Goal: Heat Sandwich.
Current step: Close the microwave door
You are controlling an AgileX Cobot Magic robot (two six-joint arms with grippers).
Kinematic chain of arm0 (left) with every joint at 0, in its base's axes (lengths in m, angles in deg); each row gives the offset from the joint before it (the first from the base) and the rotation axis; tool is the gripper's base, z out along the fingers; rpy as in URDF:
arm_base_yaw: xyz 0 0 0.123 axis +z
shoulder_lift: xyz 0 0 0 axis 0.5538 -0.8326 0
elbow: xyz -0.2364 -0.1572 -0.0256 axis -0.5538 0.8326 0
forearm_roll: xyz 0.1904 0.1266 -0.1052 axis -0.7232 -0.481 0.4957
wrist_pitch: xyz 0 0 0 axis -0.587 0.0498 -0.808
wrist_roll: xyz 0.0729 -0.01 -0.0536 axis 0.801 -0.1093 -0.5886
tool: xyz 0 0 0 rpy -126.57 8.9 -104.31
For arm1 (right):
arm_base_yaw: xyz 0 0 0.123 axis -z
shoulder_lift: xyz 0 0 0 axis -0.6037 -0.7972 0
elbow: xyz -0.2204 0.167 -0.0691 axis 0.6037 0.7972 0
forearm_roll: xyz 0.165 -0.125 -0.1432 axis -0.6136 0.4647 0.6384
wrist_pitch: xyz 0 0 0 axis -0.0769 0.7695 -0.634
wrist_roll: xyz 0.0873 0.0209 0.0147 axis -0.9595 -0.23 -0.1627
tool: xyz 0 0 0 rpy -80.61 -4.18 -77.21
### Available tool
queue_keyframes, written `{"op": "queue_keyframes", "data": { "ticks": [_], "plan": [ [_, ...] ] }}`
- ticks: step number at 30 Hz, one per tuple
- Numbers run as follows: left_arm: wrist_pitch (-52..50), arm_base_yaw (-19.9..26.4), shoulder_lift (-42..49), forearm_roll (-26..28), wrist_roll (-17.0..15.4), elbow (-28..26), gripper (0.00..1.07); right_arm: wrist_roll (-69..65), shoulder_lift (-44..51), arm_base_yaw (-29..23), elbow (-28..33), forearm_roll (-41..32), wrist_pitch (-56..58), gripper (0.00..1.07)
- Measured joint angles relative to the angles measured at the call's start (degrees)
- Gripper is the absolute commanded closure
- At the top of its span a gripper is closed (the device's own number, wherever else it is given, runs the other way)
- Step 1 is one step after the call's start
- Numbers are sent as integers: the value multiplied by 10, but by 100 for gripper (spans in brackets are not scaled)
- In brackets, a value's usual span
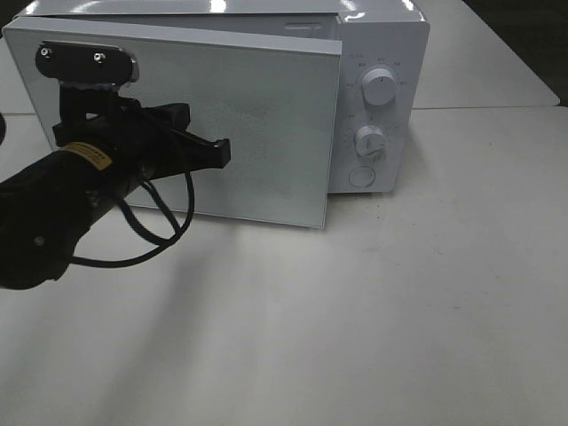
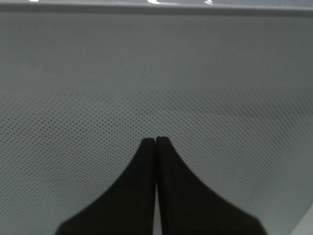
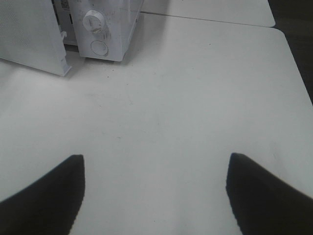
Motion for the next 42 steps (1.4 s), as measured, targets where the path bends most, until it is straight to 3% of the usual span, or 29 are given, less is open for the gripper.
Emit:
{"op": "queue_keyframes", "data": {
  "ticks": [7, 18, 24, 42],
  "plan": [
    [32, -6, -35, 8, 2, -70, 106, 0, 0, 0, 0, 0, 0, 31],
    [81, -6, -79, 15, 32, -152, 106, 0, 0, 0, 0, 0, 0, 31],
    [114, -14, -92, 31, 52, -183, 106, 0, 0, 0, 0, 0, 0, 31],
    [187, 11, -111, 22, 56, -237, 106, 0, 0, 0, 0, 0, 0, 31]
  ]
}}
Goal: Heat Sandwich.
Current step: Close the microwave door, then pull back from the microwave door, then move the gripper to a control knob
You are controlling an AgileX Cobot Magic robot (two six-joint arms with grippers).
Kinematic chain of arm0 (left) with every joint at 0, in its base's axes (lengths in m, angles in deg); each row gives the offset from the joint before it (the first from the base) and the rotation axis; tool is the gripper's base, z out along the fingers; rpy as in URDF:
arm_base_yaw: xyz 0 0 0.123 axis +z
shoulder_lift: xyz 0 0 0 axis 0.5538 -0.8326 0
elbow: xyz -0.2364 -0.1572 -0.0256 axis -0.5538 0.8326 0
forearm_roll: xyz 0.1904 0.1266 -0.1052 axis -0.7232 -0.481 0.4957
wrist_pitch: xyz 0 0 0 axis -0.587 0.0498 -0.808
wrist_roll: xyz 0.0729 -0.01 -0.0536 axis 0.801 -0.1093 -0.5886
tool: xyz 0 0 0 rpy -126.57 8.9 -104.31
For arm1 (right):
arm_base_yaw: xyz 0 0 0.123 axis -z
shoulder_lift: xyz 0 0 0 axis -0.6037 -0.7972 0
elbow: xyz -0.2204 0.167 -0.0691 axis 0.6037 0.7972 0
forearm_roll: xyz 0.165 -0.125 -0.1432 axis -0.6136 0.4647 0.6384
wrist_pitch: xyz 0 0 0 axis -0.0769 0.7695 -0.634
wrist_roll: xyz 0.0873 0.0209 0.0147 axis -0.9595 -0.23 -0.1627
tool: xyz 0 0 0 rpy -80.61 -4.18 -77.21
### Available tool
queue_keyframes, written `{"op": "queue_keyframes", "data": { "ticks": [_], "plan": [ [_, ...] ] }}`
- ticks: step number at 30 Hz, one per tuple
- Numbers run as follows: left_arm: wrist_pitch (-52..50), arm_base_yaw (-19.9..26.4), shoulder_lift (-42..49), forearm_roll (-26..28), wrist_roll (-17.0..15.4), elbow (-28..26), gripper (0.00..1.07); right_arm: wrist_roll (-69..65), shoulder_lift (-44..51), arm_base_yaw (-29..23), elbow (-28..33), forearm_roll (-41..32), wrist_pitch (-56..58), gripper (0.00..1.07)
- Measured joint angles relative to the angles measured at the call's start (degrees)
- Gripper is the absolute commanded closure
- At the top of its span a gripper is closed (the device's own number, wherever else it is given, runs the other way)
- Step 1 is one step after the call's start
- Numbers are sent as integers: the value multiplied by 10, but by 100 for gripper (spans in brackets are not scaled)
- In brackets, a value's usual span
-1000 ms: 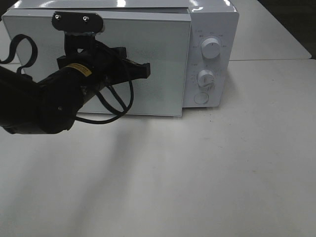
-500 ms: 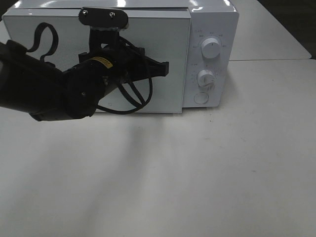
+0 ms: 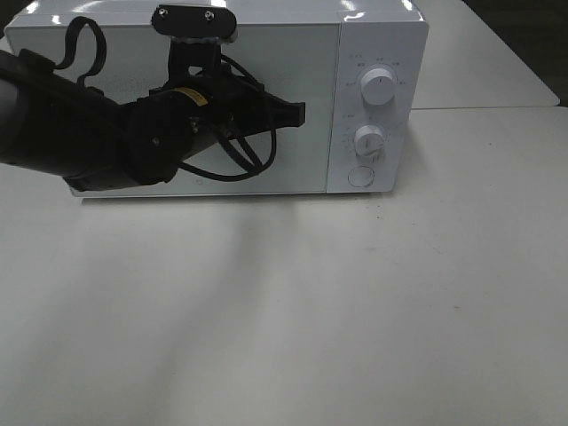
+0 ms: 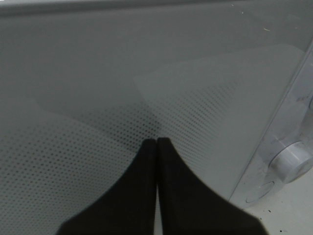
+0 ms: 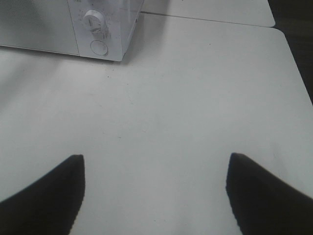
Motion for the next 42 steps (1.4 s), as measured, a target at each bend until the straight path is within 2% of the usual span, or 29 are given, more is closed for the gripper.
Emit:
{"op": "queue_keyframes", "data": {
  "ticks": [18, 25, 37, 39, 40, 42],
  "plan": [
    [7, -5, -3, -7, 0, -2, 106, 0, 0, 0, 0, 0, 0, 31],
    [-26, -11, 23, 9, 0, 34, 106, 0, 0, 0, 0, 0, 0, 31],
    [-3, -47, 74, 10, 0, 108, 105, 0, 0, 0, 0, 0, 0, 31],
    [30, -48, 83, 10, 0, 112, 97, 0, 0, 0, 0, 0, 0, 31],
    [30, -48, 83, 10, 0, 112, 97, 0, 0, 0, 0, 0, 0, 31],
    [93, -48, 94, 11, 0, 112, 82, 0, 0, 0, 0, 0, 0, 31]
  ]
}}
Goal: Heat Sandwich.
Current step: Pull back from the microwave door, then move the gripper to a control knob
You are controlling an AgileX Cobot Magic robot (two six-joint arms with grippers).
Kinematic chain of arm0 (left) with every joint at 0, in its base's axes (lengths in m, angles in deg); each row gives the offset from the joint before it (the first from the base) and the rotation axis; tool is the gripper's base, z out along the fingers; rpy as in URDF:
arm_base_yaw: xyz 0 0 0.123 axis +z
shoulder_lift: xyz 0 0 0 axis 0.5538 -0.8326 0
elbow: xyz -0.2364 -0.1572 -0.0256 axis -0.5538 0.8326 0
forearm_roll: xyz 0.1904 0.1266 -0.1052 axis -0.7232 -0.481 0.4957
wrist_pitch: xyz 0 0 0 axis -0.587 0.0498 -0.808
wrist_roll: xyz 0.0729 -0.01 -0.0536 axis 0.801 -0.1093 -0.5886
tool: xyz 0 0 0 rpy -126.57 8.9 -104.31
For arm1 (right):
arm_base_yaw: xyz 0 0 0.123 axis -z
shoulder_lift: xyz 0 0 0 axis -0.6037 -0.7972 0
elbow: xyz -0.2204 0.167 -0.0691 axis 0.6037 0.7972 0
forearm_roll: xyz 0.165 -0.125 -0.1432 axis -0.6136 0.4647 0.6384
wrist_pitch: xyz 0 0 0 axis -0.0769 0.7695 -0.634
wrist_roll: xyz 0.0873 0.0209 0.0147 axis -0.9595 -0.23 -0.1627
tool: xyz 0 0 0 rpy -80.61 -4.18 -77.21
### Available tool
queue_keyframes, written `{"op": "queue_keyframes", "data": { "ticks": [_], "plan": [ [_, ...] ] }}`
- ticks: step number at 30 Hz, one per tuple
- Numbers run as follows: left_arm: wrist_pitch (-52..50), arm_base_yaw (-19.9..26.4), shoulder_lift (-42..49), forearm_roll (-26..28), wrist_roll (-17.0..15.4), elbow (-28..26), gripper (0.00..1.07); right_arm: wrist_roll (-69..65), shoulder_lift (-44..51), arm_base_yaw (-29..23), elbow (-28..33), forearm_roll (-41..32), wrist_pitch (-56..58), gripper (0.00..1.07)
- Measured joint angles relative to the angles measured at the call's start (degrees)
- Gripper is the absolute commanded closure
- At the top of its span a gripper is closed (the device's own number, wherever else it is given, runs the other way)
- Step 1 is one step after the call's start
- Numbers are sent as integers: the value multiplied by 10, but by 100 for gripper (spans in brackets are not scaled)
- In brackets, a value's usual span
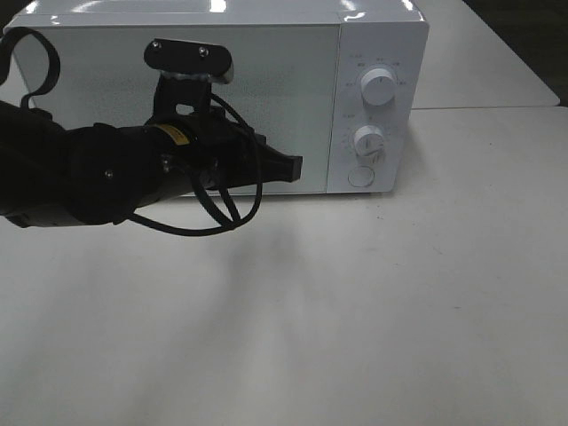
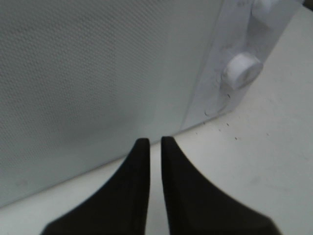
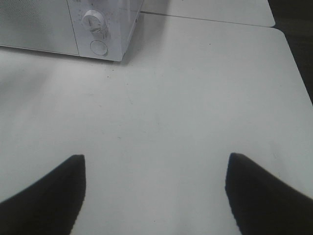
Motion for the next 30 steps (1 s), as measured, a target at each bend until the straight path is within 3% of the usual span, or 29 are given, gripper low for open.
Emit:
{"op": "queue_keyframes", "data": {
  "ticks": [1, 2, 3, 4, 5, 12, 22, 25, 27, 30],
  "plan": [
    [18, 0, 3, 0, 0, 0, 58, 0, 0, 0, 0, 0, 0, 31],
    [44, 0, 6, 0, 0, 0, 45, 0, 0, 0, 0, 0, 0, 31],
    [44, 0, 6, 0, 0, 0, 45, 0, 0, 0, 0, 0, 0, 31],
    [68, 0, 10, 0, 0, 0, 29, 0, 0, 0, 0, 0, 0, 31],
    [115, 0, 17, 0, 0, 0, 1, 0, 0, 0, 0, 0, 0, 31],
    [210, 0, 41, -6, 0, 0, 3, 0, 0, 0, 0, 0, 0, 31],
    [454, 0, 79, -84, -2, 0, 3, 0, 0, 0, 0, 0, 0, 31],
    [479, 0, 91, -95, -5, 0, 3, 0, 0, 0, 0, 0, 0, 31],
    [488, 0, 95, -100, -9, 0, 3, 0, 0, 0, 0, 0, 0, 31],
    [537, 18, 112, -128, -44, 0, 3, 0, 0, 0, 0, 0, 0, 31]
  ]
}}
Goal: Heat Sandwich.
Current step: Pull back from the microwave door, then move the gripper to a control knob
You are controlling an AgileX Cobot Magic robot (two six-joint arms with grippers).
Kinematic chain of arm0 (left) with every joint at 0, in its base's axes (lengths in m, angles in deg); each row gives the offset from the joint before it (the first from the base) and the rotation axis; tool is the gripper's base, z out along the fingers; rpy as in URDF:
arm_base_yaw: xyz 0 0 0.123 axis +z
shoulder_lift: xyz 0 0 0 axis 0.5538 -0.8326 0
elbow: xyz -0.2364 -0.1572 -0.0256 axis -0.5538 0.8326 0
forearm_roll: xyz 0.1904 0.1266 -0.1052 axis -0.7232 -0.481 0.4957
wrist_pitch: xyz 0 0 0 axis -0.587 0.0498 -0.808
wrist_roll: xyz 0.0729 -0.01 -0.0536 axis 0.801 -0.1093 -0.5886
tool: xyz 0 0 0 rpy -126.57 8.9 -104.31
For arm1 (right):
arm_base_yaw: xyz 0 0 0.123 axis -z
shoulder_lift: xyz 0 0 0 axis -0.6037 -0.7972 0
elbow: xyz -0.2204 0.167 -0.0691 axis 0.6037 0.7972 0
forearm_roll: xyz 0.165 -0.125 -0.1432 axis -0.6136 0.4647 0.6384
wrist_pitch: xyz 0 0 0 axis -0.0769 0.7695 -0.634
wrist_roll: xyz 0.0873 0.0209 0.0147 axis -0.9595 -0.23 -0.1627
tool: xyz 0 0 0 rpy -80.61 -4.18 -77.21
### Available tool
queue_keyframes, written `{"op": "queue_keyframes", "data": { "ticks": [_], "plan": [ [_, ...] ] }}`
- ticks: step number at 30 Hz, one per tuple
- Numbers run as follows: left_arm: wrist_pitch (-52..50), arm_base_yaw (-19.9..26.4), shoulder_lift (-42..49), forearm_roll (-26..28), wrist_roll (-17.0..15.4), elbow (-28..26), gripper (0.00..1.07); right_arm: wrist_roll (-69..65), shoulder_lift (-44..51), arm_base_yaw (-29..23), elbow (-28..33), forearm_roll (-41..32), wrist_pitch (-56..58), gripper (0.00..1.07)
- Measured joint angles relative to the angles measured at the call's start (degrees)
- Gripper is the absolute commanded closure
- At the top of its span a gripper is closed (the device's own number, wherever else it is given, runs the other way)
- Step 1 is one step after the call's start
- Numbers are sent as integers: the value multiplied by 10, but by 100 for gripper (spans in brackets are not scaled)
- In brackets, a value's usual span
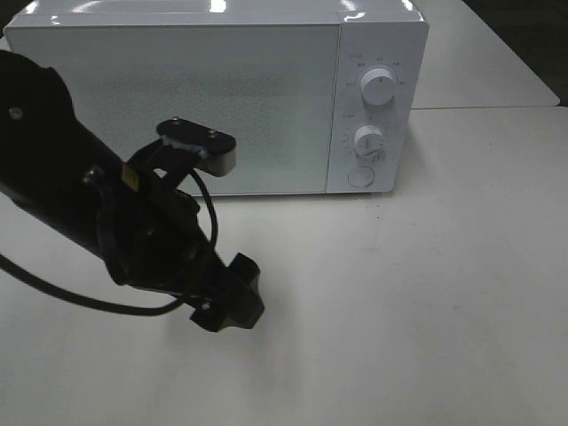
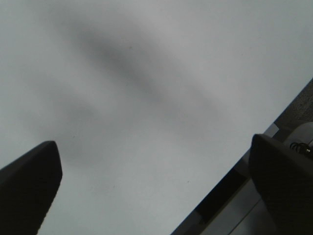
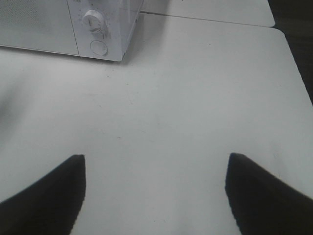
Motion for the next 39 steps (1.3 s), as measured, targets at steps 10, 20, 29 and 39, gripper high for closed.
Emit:
{"op": "queue_keyframes", "data": {
  "ticks": [10, 20, 29, 39],
  "plan": [
    [129, 150, 64, -29, -21, 0, 3, 0, 0, 0, 0, 0, 0, 31],
    [206, 279, 141, -60, -21, 0, 3, 0, 0, 0, 0, 0, 0, 31],
    [266, 367, 231, -91, -21, 0, 3, 0, 0, 0, 0, 0, 0, 31],
    [285, 371, 319, -109, -25, 32, 3, 0, 0, 0, 0, 0, 0, 31]
  ]
}}
